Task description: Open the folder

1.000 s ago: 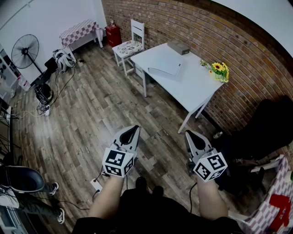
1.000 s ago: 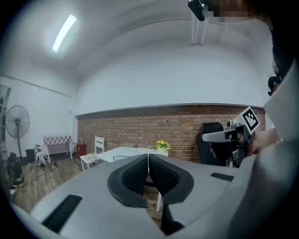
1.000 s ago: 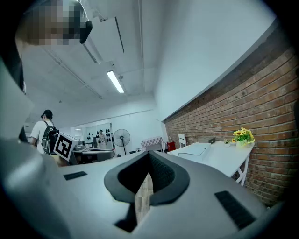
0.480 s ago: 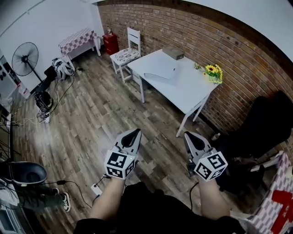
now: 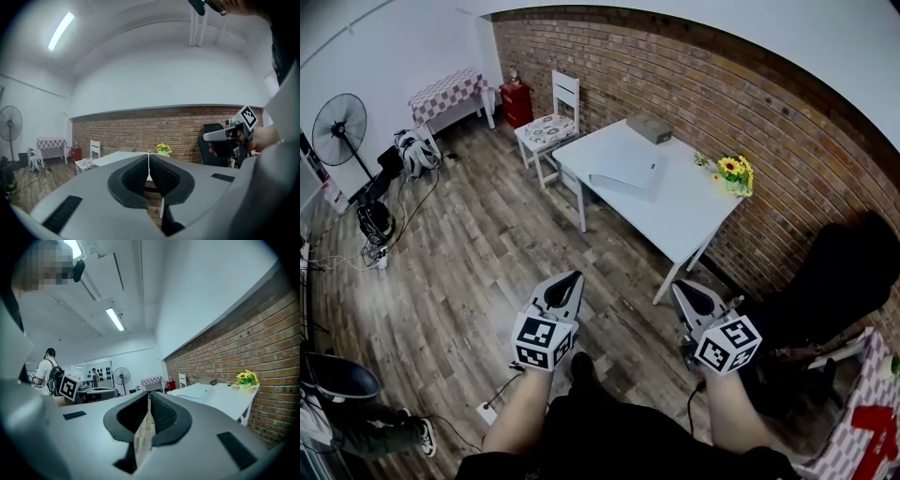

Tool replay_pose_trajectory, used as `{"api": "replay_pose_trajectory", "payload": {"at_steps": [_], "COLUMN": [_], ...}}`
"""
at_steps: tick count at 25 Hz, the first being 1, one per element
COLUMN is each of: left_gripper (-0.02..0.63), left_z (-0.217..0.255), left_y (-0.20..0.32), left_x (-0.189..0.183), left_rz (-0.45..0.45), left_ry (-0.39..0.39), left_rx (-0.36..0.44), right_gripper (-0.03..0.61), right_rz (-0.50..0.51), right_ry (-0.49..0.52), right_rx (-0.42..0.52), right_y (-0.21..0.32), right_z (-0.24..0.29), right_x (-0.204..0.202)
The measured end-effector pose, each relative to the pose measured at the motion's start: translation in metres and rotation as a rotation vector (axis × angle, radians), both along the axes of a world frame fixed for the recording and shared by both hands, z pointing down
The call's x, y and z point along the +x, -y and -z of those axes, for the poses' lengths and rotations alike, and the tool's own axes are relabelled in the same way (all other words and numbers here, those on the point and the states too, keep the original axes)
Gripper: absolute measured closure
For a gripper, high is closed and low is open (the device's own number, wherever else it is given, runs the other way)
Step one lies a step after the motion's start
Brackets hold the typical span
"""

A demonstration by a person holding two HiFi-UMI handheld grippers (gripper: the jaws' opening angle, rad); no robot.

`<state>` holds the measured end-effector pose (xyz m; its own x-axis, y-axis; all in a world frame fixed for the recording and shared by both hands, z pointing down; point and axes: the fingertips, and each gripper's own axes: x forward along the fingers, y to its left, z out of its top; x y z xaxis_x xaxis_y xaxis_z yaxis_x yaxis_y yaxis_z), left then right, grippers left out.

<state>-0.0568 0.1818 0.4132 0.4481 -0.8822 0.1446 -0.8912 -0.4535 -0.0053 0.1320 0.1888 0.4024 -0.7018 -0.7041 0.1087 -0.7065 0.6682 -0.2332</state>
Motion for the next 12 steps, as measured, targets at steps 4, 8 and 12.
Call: {"api": "replay_pose_trajectory", "payload": {"at_steps": [4,8,12], "left_gripper": [0.594,0.594,0.594], "left_z": [0.002,0.001,-0.004], "left_y": [0.046,0.095,0.135], "left_x": [-0.024,-0.049,-0.074], "left_rz": [-0.012,-0.030,-0.050], "left_ry": [0.002,0.002,-0.002], "left_rx": [0.000,-0.006,-0.025], "right_gripper": [0.541,0.541,0.543], "right_rz": [-0.003,-0.008,-0.014], "right_ry": [0.003,0.013,-0.002], "right_rx": [0.001,-0.019,-0.035], "right_y": [0.047,0.096,0.135], "right_z": [0.004,0.004,0.000], "right_x": [-0.026,-0.056,-0.088]}}
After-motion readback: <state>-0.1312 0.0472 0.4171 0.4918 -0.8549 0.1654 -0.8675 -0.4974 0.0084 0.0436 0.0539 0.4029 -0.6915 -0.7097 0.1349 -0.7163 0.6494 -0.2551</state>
